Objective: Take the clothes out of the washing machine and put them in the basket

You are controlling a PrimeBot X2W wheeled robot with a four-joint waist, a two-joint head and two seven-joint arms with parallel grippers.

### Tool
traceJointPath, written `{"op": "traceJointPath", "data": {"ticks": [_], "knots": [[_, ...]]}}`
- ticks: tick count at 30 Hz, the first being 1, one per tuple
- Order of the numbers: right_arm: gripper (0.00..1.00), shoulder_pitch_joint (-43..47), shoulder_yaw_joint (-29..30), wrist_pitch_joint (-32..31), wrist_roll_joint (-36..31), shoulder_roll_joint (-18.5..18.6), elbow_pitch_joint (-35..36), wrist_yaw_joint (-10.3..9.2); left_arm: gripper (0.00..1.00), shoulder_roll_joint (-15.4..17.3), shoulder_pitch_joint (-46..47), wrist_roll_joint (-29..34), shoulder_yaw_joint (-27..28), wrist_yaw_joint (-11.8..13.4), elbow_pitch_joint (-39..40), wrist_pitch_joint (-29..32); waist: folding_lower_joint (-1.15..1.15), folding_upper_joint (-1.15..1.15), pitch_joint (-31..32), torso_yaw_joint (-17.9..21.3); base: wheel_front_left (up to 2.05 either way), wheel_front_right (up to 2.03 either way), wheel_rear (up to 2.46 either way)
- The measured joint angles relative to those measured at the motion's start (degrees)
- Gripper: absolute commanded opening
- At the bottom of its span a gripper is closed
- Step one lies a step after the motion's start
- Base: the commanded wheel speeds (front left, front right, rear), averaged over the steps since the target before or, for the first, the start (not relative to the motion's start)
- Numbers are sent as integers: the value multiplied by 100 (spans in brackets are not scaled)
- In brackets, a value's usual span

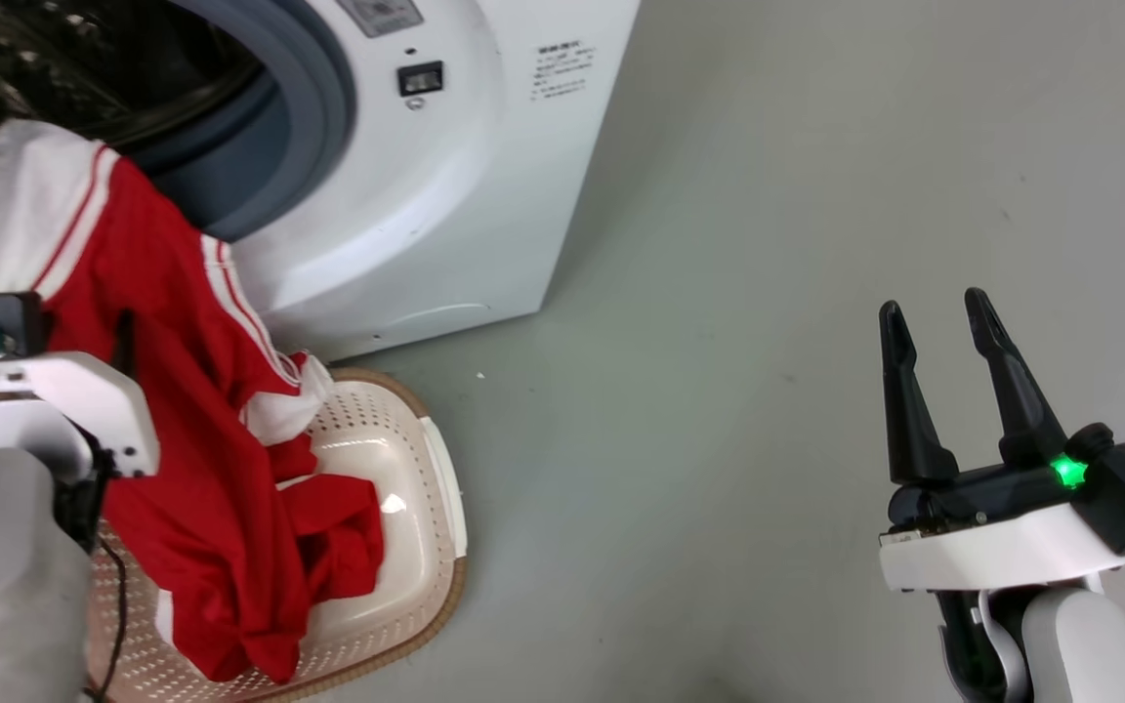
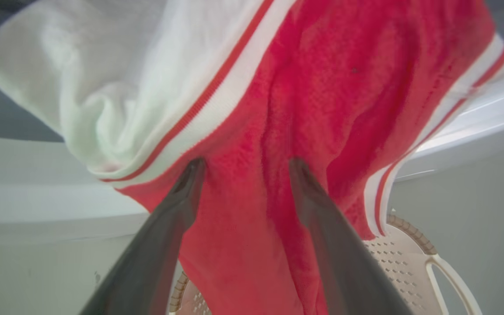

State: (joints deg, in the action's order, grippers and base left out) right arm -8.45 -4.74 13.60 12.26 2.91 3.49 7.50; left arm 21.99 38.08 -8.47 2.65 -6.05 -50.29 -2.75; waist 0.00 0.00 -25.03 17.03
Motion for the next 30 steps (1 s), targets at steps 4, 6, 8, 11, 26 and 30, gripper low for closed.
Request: {"op": "traceJointPath", "data": {"ticks": [4,6,8,11,26,30], "knots": [[100,-145,-55,59,93,0,-68,0,100,219,273,-37,8,-2,-207,185,0,0,-221,120,0,0,0],[100,-202,-90,101,143,0,-115,0,100,289,389,-54,19,0,-322,285,0,0,-335,181,0,0,0],[100,-234,-110,110,191,-1,-159,0,100,350,483,-89,36,2,-452,368,0,0,-438,246,0,0,0],[100,-285,-133,126,234,0,-211,0,100,452,588,-113,60,23,-619,444,0,0,-562,343,0,0,0],[100,-336,-57,147,215,-1,-215,0,0,424,736,-131,-127,48,-983,-62,0,0,-463,307,0,0,0],[100,-319,-11,148,153,-1,-245,0,0,269,689,-157,-165,51,-1013,-401,0,0,-273,228,0,0,0]]}}
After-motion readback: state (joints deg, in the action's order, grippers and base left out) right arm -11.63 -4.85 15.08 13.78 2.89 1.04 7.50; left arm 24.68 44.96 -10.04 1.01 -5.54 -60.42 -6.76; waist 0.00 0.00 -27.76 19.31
